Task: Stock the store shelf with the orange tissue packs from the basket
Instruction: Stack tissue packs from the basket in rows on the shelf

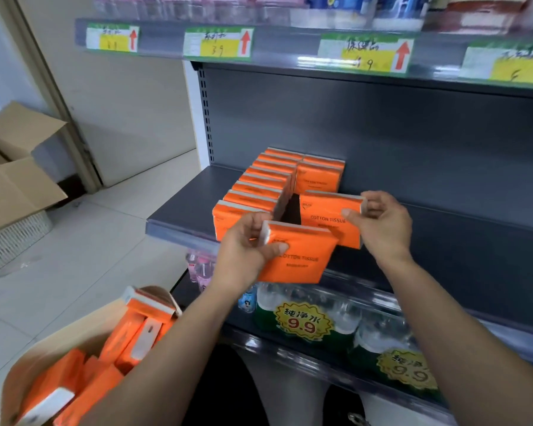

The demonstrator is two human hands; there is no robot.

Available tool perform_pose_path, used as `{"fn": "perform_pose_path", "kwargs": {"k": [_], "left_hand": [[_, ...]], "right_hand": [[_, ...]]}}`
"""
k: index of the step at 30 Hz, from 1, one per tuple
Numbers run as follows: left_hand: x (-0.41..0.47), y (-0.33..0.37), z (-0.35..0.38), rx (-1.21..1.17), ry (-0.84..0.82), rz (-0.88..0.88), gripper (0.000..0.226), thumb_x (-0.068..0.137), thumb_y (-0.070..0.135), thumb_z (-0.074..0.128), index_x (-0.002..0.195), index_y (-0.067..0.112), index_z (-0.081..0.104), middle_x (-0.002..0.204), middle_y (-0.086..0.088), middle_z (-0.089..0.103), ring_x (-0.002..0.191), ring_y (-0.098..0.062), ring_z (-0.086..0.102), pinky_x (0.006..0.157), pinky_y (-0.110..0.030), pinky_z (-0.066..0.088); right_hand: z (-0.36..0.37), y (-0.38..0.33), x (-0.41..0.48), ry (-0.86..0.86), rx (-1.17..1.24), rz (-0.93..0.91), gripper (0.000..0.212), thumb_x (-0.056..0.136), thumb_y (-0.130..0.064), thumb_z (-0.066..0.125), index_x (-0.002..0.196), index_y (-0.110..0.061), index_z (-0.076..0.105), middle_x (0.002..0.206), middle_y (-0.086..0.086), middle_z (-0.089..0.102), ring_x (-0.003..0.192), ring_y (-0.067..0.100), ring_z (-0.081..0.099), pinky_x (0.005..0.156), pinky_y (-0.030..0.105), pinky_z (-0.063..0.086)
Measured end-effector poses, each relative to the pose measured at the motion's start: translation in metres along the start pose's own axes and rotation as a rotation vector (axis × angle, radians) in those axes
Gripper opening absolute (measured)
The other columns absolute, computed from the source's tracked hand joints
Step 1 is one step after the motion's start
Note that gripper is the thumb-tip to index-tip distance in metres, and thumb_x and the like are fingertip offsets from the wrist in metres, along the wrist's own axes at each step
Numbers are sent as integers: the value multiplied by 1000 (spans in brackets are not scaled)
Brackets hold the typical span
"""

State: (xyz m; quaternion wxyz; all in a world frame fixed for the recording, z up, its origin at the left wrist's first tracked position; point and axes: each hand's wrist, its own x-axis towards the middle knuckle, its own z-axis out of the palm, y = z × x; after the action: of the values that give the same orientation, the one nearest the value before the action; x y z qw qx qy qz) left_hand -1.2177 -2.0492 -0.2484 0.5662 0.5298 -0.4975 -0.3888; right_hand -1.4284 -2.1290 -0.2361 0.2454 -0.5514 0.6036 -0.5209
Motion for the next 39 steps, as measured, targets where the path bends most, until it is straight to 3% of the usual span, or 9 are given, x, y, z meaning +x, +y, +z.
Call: {"fn": "perform_pose_path", "kwargs": {"k": [3,7,11,15,21,26,31,36,39], "left_hand": [[13,-6,20,-7,-2,-6,43,70,-2,79,96,28,61,102,-7,66,96,-20,62,91,-42,52],[28,-15,36,-38,-5,-30,40,72,-1,77,100,23,63,92,5,62,88,-8,59,83,-29,52],[41,-28,44,14,6,-24,42,71,4,80,104,24,64,104,-2,67,101,-19,62,88,-35,54],[52,-35,47,139,4,42,47,72,7,80,110,27,61,105,8,67,102,-12,62,89,-29,52],[62,-44,46,228,-12,59,47,72,17,80,115,26,62,112,7,68,108,-15,63,90,-41,53],[63,-46,47,275,-8,107,57,69,29,73,123,24,59,126,10,62,115,-13,60,93,-41,52],[63,-48,46,337,-9,144,58,77,14,77,130,21,56,125,5,63,115,-12,59,95,-38,51],[64,-50,48,357,-13,153,58,77,13,76,131,21,55,125,4,63,115,-13,59,95,-38,51],[64,-48,50,350,-15,153,57,78,11,76,130,21,56,127,4,62,117,-13,58,97,-38,50]], "right_hand": [[4,12,14,-7,-42,-12,43,75,-19,81,115,-17,64,96,-7,60,93,11,60,87,26,48],[20,29,37,-35,-79,15,45,76,-19,80,118,-16,63,102,-3,63,97,13,60,91,29,49],[39,39,61,-53,-78,23,43,79,-17,78,119,-16,62,102,-5,61,97,11,59,86,24,46],[59,48,86,-70,-94,14,45,80,-17,76,122,-14,61,105,-5,62,98,10,58,89,26,47],[83,59,115,-56,-130,12,41,81,-16,75,120,-13,62,115,4,67,106,18,62,93,30,48],[96,68,129,-48,-139,-13,35,83,-15,72,117,-13,64,111,4,68,104,19,64,92,31,49],[98,67,134,-28,-182,-40,41,84,-16,72,124,-15,63,119,4,66,109,19,62,92,27,46],[90,64,130,-5,-202,9,56,82,-26,75,133,-16,54,125,4,62,113,21,58,94,31,45],[76,58,116,30,-170,-5,43,81,-35,74,118,-18,60,110,2,64,102,20,61,86,33,49]]}}
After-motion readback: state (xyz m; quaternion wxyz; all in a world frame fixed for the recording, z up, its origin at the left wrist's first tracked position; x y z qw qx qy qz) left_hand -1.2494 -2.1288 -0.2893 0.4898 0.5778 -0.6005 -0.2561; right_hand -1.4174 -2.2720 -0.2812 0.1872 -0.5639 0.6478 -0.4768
